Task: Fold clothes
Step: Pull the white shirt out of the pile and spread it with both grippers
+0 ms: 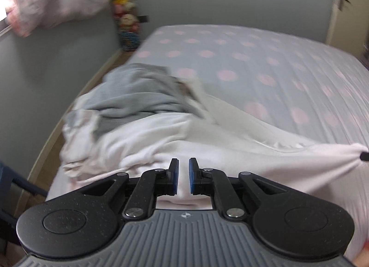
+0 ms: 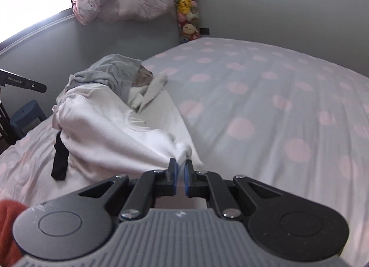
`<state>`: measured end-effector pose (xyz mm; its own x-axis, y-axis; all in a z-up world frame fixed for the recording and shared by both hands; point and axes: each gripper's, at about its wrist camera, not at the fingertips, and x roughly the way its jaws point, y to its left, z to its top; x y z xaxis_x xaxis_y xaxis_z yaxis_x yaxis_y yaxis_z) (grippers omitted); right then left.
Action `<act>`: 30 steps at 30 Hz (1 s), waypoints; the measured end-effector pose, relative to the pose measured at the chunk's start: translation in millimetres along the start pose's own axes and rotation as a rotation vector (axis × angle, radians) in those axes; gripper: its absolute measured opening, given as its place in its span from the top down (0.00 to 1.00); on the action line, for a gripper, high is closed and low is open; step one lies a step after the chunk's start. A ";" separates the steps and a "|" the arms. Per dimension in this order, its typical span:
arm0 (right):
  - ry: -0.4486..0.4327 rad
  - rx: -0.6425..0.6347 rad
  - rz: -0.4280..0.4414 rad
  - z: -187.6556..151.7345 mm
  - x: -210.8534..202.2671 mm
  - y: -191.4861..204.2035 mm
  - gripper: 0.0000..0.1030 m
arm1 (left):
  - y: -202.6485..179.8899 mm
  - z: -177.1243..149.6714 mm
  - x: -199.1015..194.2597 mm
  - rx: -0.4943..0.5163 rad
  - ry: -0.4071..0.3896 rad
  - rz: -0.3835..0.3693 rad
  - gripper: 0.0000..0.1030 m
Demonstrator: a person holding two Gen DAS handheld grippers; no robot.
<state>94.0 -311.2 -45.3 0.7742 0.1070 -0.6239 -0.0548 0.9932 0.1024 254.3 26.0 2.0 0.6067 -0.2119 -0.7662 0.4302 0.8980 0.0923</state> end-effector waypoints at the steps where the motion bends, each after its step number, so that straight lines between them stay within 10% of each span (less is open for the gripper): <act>1: -0.006 -0.008 -0.021 -6.8 -10.5 -6.5 0.94 | -11.9 -0.6 0.9 0.030 0.008 -0.012 0.91; 14: 0.180 0.044 -0.032 -82.9 -37.3 -60.5 0.91 | -102.2 -3.5 48.2 0.342 0.115 -0.028 0.75; 19: 0.179 -0.005 -0.032 -75.4 -35.9 -64.9 0.86 | -121.6 -2.0 71.0 0.439 0.144 -0.046 0.66; 22: 0.161 -0.043 -0.039 -63.7 -33.9 -72.3 0.64 | -135.7 2.5 87.7 0.527 0.142 -0.066 0.59; 30: 0.247 -0.102 0.045 -61.9 8.7 -81.7 0.60 | -163.2 3.7 155.0 0.737 0.250 -0.117 0.56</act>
<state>66.2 -388.6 -107.1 0.5931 0.1466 -0.7917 -0.1586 0.9853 0.0636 280.6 -154.8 -129.4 0.3993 -0.1173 -0.9093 0.8675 0.3693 0.3333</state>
